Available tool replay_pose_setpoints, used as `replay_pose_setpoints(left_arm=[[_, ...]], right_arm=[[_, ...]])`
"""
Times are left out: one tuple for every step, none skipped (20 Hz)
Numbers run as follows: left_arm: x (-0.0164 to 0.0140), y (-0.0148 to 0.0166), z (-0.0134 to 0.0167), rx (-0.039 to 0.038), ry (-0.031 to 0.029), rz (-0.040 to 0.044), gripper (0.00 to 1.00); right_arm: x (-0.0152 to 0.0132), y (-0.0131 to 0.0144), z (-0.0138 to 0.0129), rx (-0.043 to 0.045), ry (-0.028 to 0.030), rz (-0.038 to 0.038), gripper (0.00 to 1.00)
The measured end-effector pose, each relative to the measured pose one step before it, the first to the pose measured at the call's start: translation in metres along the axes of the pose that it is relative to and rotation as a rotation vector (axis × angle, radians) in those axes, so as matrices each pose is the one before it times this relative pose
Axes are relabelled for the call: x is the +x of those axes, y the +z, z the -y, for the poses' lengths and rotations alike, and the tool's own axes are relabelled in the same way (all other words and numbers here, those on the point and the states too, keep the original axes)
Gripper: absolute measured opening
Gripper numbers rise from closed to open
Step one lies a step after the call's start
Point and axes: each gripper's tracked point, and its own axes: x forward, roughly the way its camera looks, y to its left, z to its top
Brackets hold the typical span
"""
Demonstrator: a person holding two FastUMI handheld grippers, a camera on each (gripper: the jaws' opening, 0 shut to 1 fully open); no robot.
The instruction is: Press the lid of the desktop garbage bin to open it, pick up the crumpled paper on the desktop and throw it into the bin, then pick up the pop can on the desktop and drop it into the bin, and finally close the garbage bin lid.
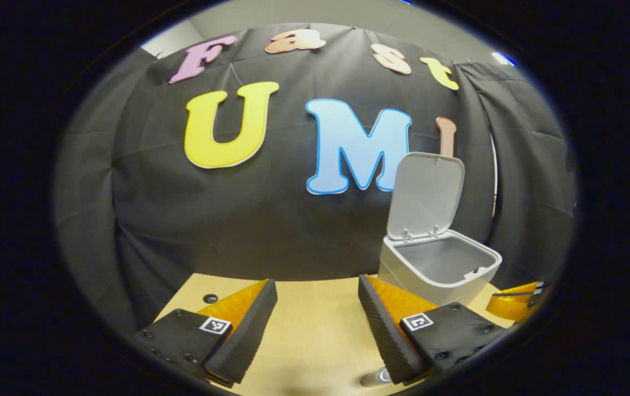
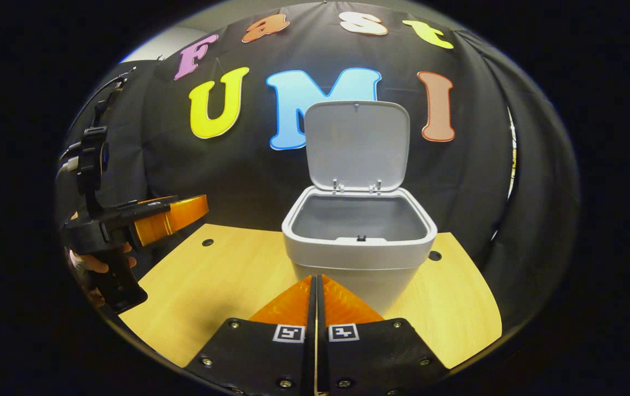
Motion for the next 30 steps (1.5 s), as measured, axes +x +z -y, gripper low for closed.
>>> replay_pose_setpoints(left_arm=[[-0.00374,-0.00077,-0.00625,-0.00362,0.01239,-0.00018,0.96],[-0.00285,-0.00065,-0.00643,-0.00235,0.01353,-0.00034,0.95],[-0.00313,-0.00028,-0.0063,-0.00248,0.01315,0.00122,0.95],[-0.00251,0.00018,-0.00533,-0.00245,0.01157,-0.00074,0.95],[-0.00232,-0.00043,-0.0053,-0.00278,0.01082,-0.00026,0.95],[-0.00218,-0.00098,-0.00531,-0.00256,0.01061,0.0005,0.95],[-0.0025,0.0004,-0.00537,-0.00222,0.00993,0.00023,0.95],[-0.0019,0.00003,-0.00387,-0.00244,0.00813,-0.00092,0.95],[-0.00191,-0.00121,-0.0032,-0.0031,0.00774,-0.00117,0.95],[-0.00255,-0.00012,-0.00352,-0.00414,0.00638,-0.00017,0.95],[-0.00166,-0.00017,-0.00265,-0.00394,0.00705,0.00006,0.97],[-0.00148,-0.00058,-0.00326,-0.00359,0.00586,-0.00105,0.97],[-0.00139,-0.00127,-0.00263,-0.00367,0.00535,-0.00112,0.97],[-0.00072,-0.00074,-0.00201,-0.00263,0.00454,-0.00113,0.95],[-0.00158,-0.00011,-0.0023,-0.0021,0.00419,-0.0012,0.95],[-0.00028,-0.00071,-0.00175,-0.00235,0.00253,-0.00077,0.97],[-0.0008,-0.00021,-0.0015,-0.00176,0.00346,-0.00043,0.97],[-0.00019,-0.00064,-0.00124,-0.0019,0.00212,0.00003,0.98],[-0.00108,-0.0002,-0.00159,-0.00216,0.00124,-0.00039,0.98],[-0.00054,0.00006,-0.00062,-0.00128,0.00192,-0.00067,0.96],[-0.00108,-0.00057,-0.00141,-0.00093,0.00139,-0.00054,0.96],[-0.00026,-0.00029,-0.00082,-0.0014,0.00172,0.0005,0.96],[-0.00049,0.00041,-0.0009,-0.00086,0.0007,-0.00021,0.96],[-0.00024,0.00067,-0.00148,-0.00102,0.00199,-0.00007,0.96],[-0.0007,-0.00064,-0.00117,-0.00128,0.00157,0.00003,0.96],[-0.00027,-0.00028,-0.00105,-0.00107,0.00139,-0.00085,0.96],[-0.00072,0.00005,-0.00232,-0.00108,0.00188,-0.00071,0.96],[-0.0004,-0.00019,-0.00194,-0.00073,0.00219,-0.00062,0.98],[-0.00057,-0.0005,-0.00183,-0.00082,0.0032,-0.00043,0.96],[-0.00134,-0.00078,-0.00198,-0.00071,0.00365,-0.00143,0.96]], right_arm=[[0.00174,-0.00289,-0.00444,-0.00601,0.01391,-0.00602,0.01],[0.00372,-0.00169,-0.005,-0.00558,0.01531,-0.00483,0.01],[0.00128,-0.00181,-0.00509,-0.00542,0.01264,-0.0069,0.01],[0.00221,-0.0017,-0.00419,-0.00515,0.01087,-0.00691,0.01],[0.00293,-0.00269,-0.00443,-0.00561,0.00964,-0.008,0.01],[0.0022,-0.00156,-0.00316,-0.00612,0.00907,-0.008,0.01],[0.00098,-0.00293,-0.0042,-0.00523,0.01287,-0.00653,0.01],[0.0026,-0.00122,-0.00375,-0.00495,0.00985,-0.00664,0.01],[0.00213,-0.00271,-0.00341,-0.00465,0.01159,-0.00774,0.01],[0.00316,-0.0024,-0.00408,-0.00455,0.01481,-0.00985,0.02],[-0.0003,-0.004,-0.0053,-0.00284,0.01912,-0.01167,0.01],[-0.00033,-0.00252,-0.00286,-0.00625,0.00811,-0.01182,0.04],[0.00609,-0.00481,-0.00287,-0.00386,0.01186,-0.00903,0.07],[-0.00097,-0.00164,-0.00353,-0.00306,0.01164,-0.00751,0.12],[0.00173,-0.00253,-0.00243,-0.0049,0.00702,-0.00552,0.17],[-0.00017,-0.00083,-0.00258,-0.00441,0.00551,-0.00566,0.22],[0.00151,-0.00212,-0.00391,-0.00334,0.00992,-0.00662,0.23],[0.00144,-0.00404,-0.00224,-0.00223,0.00957,-0.00977,0.42],[0.00155,-0.00261,-0.00155,-0.00234,0.00666,-0.00802,0.53],[0.00072,-0.00124,-0.00225,-0.00149,0.00692,-0.00698,0.57],[0.00173,-0.00451,0.00031,-0.0029,0.00285,-0.00882,0.62],[0.00203,-0.0021,-0.00209,-0.00057,0.00643,-0.00881,0.68],[0.00315,-0.00354,-0.00333,0.0,0.00875,-0.00825,0.74],[0.00191,-0.00336,-0.00012,-0.0027,0.00135,-0.01079,0.88],[0.00404,-0.00341,-0.00052,-0.00287,0.00089,-0.00907,0.98],[0.00253,-0.003,-0.00027,-0.00396,-0.00085,-0.00997,0.98],[0.00125,-0.00295,-0.00071,-0.00486,-0.00119,-0.00965,0.98],[0.00336,-0.00289,-0.00066,-0.00505,0.00049,-0.01066,0.98],[0.00248,-0.00373,-0.00109,-0.00521,0.00044,-0.01009,0.98],[0.00345,-0.00322,-0.0007,-0.00486,0.00085,-0.01131,0.99]])
